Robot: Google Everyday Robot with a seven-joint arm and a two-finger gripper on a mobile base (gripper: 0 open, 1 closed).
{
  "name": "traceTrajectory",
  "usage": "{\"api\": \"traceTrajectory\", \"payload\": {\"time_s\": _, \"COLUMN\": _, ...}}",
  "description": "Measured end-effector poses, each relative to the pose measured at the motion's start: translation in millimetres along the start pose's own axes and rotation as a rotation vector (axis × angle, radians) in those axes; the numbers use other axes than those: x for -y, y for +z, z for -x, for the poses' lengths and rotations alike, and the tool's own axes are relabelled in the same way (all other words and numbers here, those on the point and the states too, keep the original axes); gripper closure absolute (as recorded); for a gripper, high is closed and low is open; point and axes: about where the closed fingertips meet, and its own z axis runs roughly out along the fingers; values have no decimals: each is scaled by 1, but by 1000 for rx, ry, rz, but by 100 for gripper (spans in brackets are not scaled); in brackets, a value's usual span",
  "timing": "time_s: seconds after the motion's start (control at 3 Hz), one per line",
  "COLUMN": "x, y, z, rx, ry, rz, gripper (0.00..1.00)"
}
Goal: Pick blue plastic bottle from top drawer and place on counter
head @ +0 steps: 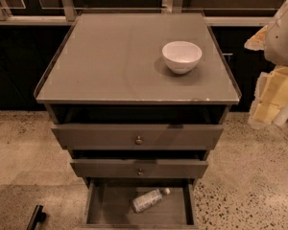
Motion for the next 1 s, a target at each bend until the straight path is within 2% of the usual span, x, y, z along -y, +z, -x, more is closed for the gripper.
{"api": "traceTrajectory", "payload": {"time_s": 0.33, "x": -1, "y": 0, "z": 0, "rx": 15, "ry": 2, "rz": -9, "gripper": 0}}
{"api": "traceTrajectory", "payload": {"time_s": 0.67, "x": -25, "y": 27, "z": -9, "rx": 103, "ry": 8, "rz": 10, "gripper": 0}}
{"api": "traceTrajectory", "payload": {"time_s": 1.0, "x": -62, "y": 97, "z": -29, "rx": 246, "ry": 80, "rz": 77, "gripper": 0}}
